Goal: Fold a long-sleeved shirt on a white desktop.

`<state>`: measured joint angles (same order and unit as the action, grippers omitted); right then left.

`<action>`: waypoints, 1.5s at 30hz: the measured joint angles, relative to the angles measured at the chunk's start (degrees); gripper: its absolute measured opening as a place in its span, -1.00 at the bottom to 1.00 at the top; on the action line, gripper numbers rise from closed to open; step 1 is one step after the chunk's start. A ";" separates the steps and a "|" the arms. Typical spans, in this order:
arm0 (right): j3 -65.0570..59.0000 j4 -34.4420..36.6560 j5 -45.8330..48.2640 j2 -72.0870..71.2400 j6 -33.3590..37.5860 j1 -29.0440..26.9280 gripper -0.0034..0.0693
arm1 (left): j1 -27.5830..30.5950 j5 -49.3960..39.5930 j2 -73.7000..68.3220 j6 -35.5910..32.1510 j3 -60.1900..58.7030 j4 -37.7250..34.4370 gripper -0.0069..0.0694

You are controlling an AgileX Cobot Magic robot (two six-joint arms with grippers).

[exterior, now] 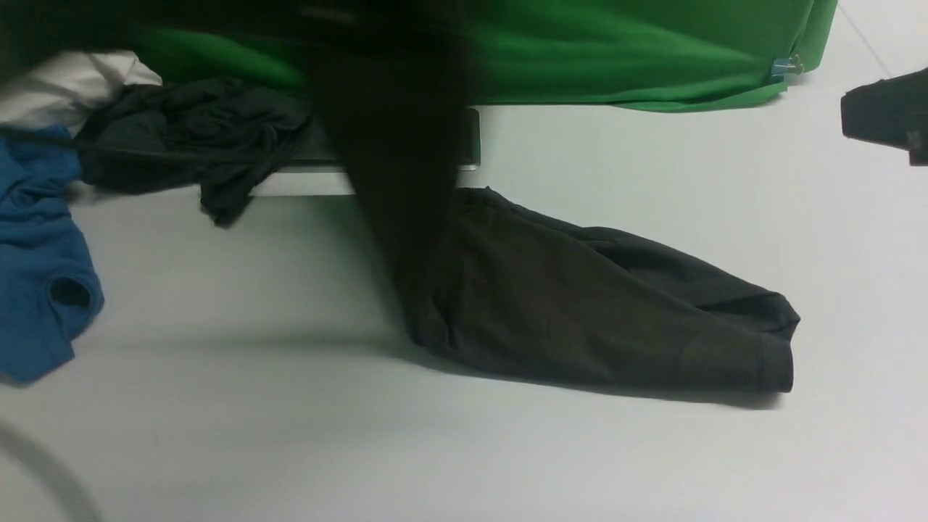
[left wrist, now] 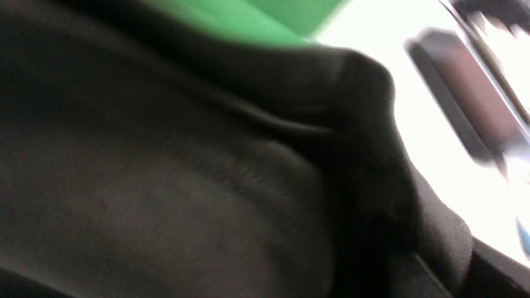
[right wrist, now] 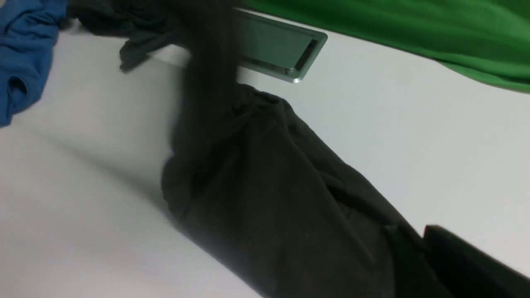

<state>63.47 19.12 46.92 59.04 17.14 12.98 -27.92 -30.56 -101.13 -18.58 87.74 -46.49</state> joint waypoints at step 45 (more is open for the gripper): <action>-9.11 0.19 -5.85 13.47 -0.17 0.00 -0.01 | 3.47 -11.43 -19.48 5.19 -3.87 8.37 0.99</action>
<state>54.36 19.32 41.07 72.50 16.98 12.98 -24.46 -41.99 -120.62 -13.39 83.87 -38.13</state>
